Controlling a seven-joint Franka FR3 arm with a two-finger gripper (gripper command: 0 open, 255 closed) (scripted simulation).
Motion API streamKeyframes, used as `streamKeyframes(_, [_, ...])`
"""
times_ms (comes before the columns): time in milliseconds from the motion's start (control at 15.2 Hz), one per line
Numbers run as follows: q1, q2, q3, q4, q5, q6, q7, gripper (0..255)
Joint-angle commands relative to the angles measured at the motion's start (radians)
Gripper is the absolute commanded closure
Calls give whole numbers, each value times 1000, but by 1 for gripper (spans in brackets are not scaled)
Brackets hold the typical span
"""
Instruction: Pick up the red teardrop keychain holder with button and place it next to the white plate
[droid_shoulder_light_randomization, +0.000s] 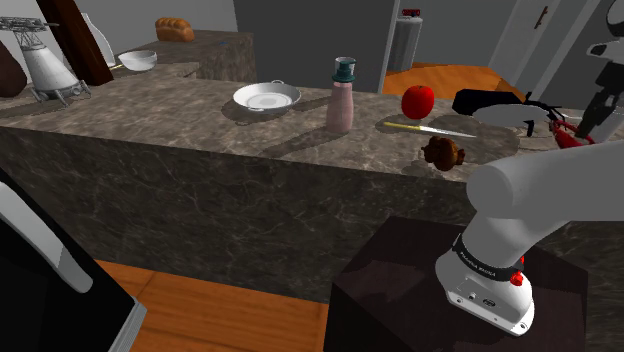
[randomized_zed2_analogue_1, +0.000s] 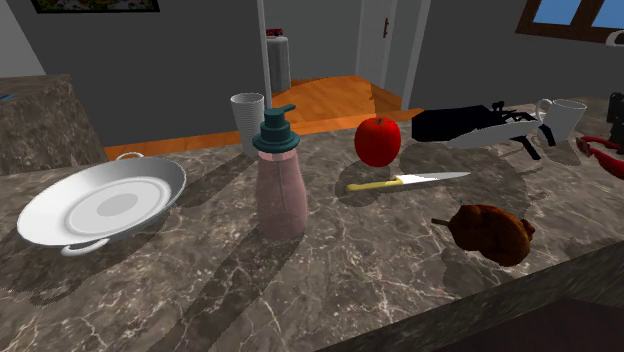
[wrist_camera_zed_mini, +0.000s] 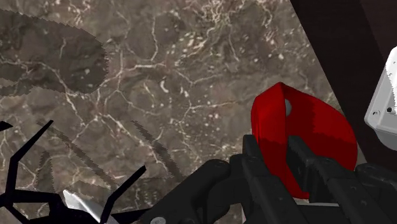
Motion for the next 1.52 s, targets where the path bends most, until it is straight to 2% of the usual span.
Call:
streamKeyframes(0, [-2, 0, -12, -21, -9, 22, 3, 255])
streamKeyframes(858, [11, 45, -134, -145, -85, 205, 22, 255])
streamKeyframes(1386, [11, 45, -133, -145, -84, 205, 22, 255])
streamKeyframes(1452, [11, 45, -134, -145, -84, 205, 22, 0])
